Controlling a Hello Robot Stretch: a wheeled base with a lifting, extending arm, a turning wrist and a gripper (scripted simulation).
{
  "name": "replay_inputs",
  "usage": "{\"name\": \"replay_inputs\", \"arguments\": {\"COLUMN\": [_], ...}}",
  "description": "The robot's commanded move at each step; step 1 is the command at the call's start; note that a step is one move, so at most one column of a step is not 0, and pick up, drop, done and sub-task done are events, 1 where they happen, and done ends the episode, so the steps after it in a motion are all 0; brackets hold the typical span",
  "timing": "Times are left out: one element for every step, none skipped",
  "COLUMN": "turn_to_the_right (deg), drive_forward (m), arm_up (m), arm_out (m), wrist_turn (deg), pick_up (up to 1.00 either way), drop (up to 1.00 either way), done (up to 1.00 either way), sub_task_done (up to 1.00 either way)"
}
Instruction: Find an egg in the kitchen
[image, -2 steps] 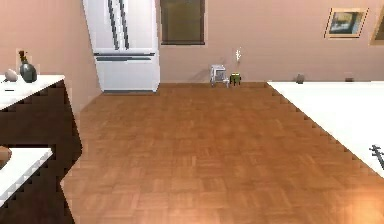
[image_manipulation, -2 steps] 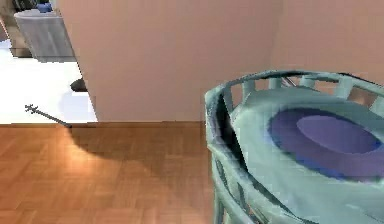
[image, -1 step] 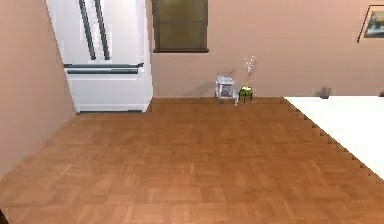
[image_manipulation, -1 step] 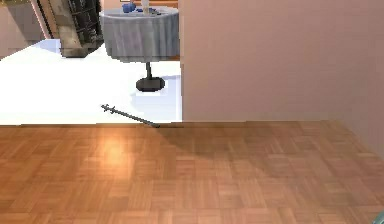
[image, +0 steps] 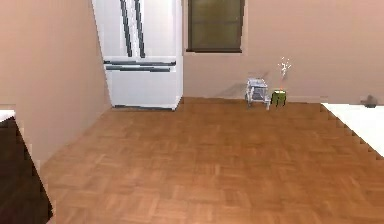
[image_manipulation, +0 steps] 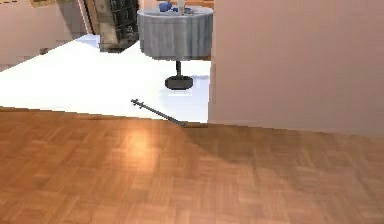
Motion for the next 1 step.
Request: {"name": "replay_inputs", "arguments": {"turn_to_the_right": [0.0], "drive_forward": [0.1], "arm_up": [0.0], "arm_out": [0.0], "wrist_turn": [0.0], "pick_up": [0.0], "drop": [0.0], "done": [0.0], "sub_task_done": [0.0]}}
